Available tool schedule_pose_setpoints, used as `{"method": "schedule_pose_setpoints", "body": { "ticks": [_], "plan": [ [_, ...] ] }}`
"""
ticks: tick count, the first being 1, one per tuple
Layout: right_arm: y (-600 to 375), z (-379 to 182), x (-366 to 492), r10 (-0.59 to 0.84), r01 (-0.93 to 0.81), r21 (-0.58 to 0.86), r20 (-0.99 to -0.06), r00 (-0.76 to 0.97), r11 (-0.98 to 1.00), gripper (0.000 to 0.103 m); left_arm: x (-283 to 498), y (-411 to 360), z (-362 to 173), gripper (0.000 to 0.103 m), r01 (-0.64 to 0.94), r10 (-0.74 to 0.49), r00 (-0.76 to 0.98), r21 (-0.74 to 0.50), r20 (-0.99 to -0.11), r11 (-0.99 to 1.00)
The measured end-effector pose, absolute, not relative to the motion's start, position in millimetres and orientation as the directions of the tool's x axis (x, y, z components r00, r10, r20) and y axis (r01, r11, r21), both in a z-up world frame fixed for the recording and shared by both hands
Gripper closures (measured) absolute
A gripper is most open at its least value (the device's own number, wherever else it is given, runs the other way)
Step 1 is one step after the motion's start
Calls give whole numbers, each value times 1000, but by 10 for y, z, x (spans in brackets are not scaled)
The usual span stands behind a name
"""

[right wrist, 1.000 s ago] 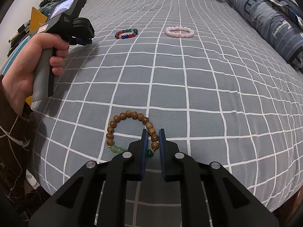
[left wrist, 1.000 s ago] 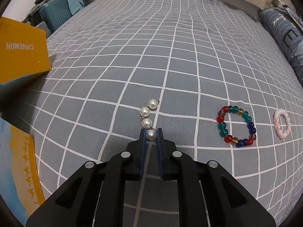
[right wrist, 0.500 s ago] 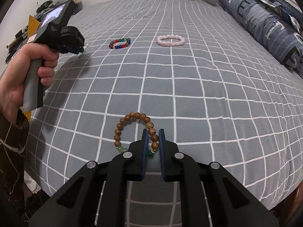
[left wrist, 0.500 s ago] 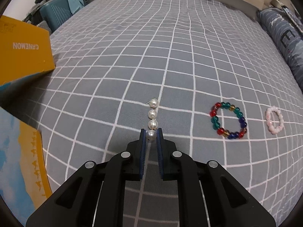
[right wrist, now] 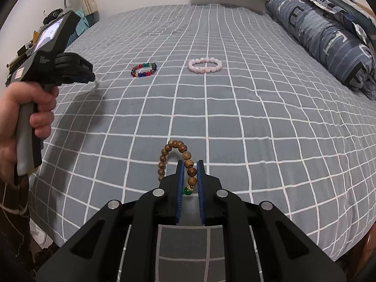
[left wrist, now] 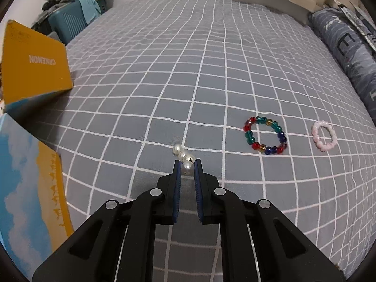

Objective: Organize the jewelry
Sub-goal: 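Lift the pearl strand and wooden bead bracelet and carry them toward the box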

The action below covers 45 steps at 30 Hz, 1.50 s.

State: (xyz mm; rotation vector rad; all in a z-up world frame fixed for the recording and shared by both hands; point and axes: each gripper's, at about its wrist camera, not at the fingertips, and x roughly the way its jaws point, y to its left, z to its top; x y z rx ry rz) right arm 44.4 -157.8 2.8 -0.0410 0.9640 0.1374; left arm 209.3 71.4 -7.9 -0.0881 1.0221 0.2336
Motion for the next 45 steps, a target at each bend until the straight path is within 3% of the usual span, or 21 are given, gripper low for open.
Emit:
{"method": "schedule_pose_setpoints", "body": {
  "ticks": [24, 35, 45],
  "plan": [
    [-1286, 595, 768, 149, -176, 42, -740, 656, 983, 93, 1226, 434, 487, 92, -66, 55, 609, 19, -791, 998],
    [-836, 904, 892, 212, -246, 56, -708, 673, 968, 93, 899, 870, 879, 92, -110, 66, 648, -7, -758, 994],
    [-211, 1229, 920, 291, -351, 49, -670, 683, 935, 93, 461, 1573, 1286, 92, -234, 160, 677, -5, -718, 972]
  ]
}}
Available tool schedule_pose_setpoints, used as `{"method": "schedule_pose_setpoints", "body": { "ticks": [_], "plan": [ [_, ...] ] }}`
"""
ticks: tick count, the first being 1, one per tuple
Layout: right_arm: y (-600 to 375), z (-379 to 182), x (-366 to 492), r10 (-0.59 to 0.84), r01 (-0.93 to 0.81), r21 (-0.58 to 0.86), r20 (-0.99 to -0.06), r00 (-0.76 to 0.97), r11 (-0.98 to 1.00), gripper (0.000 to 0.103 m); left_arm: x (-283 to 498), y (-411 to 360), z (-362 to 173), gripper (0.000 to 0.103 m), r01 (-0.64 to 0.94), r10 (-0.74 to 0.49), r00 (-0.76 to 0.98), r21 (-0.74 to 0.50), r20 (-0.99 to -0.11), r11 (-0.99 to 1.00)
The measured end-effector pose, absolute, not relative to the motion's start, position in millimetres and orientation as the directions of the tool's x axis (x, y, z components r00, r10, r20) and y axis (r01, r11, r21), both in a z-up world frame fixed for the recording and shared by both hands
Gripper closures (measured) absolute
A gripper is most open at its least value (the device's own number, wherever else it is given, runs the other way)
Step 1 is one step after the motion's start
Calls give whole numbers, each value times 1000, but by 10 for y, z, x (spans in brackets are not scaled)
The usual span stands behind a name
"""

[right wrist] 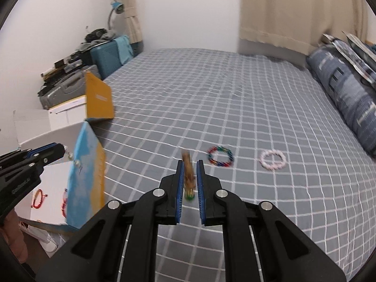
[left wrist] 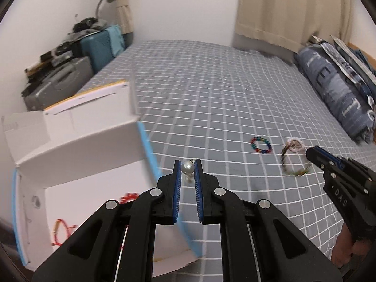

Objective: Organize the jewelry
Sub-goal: 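Lift the pearl strand and wooden bead bracelet and carry them toward the box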

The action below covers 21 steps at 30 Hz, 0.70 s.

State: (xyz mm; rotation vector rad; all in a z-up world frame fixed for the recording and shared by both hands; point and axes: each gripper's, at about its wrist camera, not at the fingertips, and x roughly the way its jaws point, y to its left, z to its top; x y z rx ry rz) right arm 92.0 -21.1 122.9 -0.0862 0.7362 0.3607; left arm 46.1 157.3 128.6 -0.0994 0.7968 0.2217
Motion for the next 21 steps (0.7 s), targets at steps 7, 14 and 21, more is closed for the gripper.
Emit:
{"method": "schedule_pose_setpoints", "body": {
  "ticks": [7, 14, 21],
  "plan": [
    [341, 1435, 863, 354, -444, 27, -648, 674, 896, 93, 114, 2151, 1475, 92, -361, 260, 666, 3, -699, 933],
    [839, 1502, 763, 411, -522, 25, -650, 639, 852, 94, -235, 2646, 1527, 92, -454, 323, 642, -5, -695, 891],
    [859, 1012, 879, 368, -507, 44, -742, 561, 861, 90, -432, 2958, 1277, 92, -502, 333, 599, -17, -728, 865]
  ]
}}
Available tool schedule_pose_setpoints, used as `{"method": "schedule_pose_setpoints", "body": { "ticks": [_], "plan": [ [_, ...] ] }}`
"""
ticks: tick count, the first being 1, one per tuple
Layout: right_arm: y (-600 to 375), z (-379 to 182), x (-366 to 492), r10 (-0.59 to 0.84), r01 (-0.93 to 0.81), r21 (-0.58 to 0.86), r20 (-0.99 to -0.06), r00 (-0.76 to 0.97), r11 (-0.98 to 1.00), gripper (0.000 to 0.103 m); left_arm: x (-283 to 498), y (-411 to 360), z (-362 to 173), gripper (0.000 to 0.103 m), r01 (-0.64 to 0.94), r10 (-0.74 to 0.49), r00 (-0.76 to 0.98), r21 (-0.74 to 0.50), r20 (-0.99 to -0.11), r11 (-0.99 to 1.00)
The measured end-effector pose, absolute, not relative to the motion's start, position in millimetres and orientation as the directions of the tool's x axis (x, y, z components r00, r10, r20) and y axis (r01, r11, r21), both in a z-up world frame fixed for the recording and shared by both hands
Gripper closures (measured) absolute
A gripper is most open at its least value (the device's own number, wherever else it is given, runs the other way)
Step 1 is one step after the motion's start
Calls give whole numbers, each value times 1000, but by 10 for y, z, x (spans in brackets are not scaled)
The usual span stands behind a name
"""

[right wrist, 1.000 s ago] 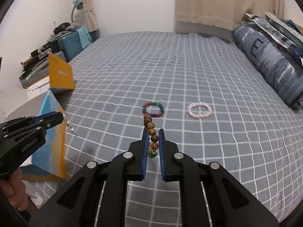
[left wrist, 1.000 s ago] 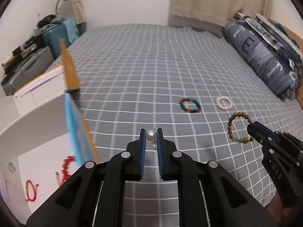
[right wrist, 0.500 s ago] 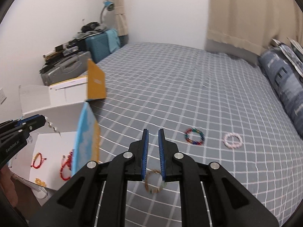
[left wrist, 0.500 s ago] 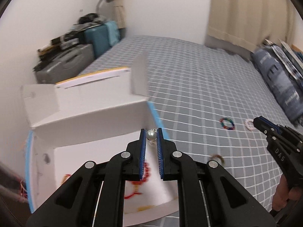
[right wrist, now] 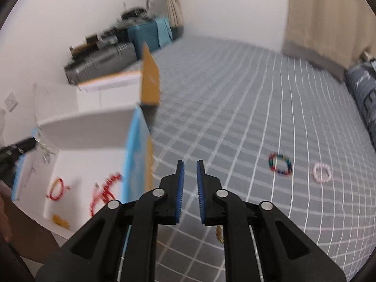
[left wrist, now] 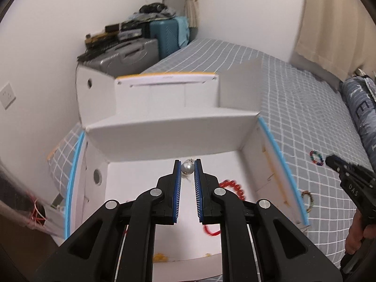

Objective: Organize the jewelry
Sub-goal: 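Lift the pearl strand and wooden bead bracelet and carry them toward the box, then lower both tools into the box and open them to release the items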

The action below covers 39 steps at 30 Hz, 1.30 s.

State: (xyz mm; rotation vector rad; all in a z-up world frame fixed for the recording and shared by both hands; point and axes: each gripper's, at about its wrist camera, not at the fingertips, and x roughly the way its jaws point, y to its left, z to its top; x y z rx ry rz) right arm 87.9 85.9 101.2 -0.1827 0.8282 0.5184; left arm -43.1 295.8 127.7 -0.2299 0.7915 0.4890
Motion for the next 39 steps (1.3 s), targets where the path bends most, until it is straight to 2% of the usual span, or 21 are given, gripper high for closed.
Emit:
{"method": "schedule_pose_setpoints", "body": {
  "ticks": [2, 7, 9, 19, 29, 30, 31, 39],
  "plan": [
    [771, 843, 936, 332, -481, 33, -766, 551, 876, 83, -467, 3034, 1175, 92, -512, 331, 587, -22, -739, 859],
    [519, 417, 1048, 267, -425, 38, -826, 496, 905, 79, -546, 3168, 903, 92, -531, 317, 552, -32, -771, 847],
    [449, 249, 1086, 246, -403, 43, -849, 468, 914, 74, -572, 3203, 830, 92, -536, 315, 542, -32, -779, 844],
    [336, -231, 1192, 197, -349, 56, -902, 384, 935, 74, -646, 3306, 712, 92, -555, 324, 521, -25, -790, 832],
    [213, -319, 1282, 179, -306, 69, -919, 350, 950, 76, -642, 3300, 708, 92, -550, 319, 522, -26, -791, 835],
    [223, -317, 1263, 173, -313, 57, -919, 355, 948, 82, -644, 3298, 707, 92, -550, 320, 522, -25, -791, 835],
    [239, -307, 1245, 156, -317, 35, -918, 364, 948, 96, -643, 3299, 705, 92, -551, 321, 521, -25, -791, 834],
    [173, 59, 1203, 207, -315, 71, -881, 425, 946, 96, -656, 3316, 719, 92, -552, 323, 522, -24, -789, 834]
  ]
}}
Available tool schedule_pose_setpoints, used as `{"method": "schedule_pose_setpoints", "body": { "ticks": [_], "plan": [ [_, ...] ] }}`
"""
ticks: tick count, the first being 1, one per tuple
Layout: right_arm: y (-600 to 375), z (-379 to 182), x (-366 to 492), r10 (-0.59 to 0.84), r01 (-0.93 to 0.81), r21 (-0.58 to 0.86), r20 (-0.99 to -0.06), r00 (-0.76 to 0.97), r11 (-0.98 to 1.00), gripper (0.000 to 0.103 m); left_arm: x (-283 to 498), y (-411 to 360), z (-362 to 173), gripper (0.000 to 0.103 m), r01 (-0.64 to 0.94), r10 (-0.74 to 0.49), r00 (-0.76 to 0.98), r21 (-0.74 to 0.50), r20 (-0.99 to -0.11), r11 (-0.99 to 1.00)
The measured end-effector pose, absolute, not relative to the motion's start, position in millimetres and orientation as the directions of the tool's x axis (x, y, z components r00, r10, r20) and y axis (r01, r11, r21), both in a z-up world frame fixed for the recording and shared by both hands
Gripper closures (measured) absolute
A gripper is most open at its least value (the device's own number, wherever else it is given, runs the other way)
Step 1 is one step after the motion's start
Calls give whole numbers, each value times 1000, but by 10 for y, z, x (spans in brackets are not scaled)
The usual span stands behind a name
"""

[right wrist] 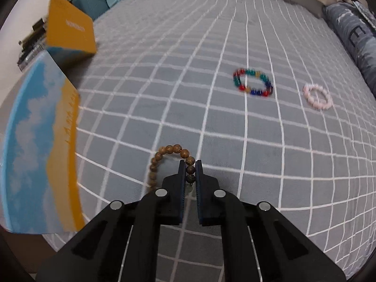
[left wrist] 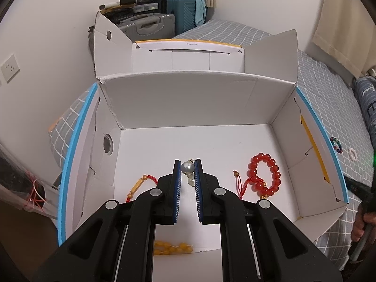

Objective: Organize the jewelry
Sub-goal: 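Lower both tools into the box and open them to release the items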

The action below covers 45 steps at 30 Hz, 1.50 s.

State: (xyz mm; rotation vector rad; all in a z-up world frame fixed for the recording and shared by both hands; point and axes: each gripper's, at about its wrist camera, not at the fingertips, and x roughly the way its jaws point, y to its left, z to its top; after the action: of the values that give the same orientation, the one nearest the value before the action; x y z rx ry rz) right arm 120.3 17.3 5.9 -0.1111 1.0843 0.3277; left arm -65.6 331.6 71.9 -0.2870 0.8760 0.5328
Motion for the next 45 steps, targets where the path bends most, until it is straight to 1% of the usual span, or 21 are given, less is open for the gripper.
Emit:
{"method": "schedule_pose_setpoints", "body": {
  "ticks": [10, 17, 22, 27, 30, 40, 45],
  "plan": [
    [457, 756, 1188, 290, -362, 97, -798, 528, 927, 96, -737, 3374, 887, 92, -566, 349, 533, -18, -771, 824],
    [985, 1266, 1004, 365, -449, 87, -726, 582, 889, 96, -804, 3461, 1011, 92, -587, 377, 530, -8, -760, 809],
    [1400, 1456, 774, 426, -533, 73, -694, 580, 843, 96, -804, 3521, 1019, 92, -597, 381, 524, -10, -762, 802],
    [1747, 1470, 581, 463, -596, 60, -692, 554, 801, 96, -789, 3575, 954, 92, -600, 373, 514, -13, -772, 800],
    [1960, 1386, 479, 471, -623, 53, -706, 529, 780, 96, -785, 3593, 912, 92, -604, 371, 509, -16, -777, 797],
    [2340, 839, 317, 419, -648, 32, -788, 452, 761, 96, -723, 3617, 670, 92, -610, 352, 480, -17, -804, 792],
    [2433, 670, 283, 394, -657, 23, -815, 424, 754, 96, -700, 3639, 551, 92, -613, 342, 460, -15, -820, 790]
  ]
}}
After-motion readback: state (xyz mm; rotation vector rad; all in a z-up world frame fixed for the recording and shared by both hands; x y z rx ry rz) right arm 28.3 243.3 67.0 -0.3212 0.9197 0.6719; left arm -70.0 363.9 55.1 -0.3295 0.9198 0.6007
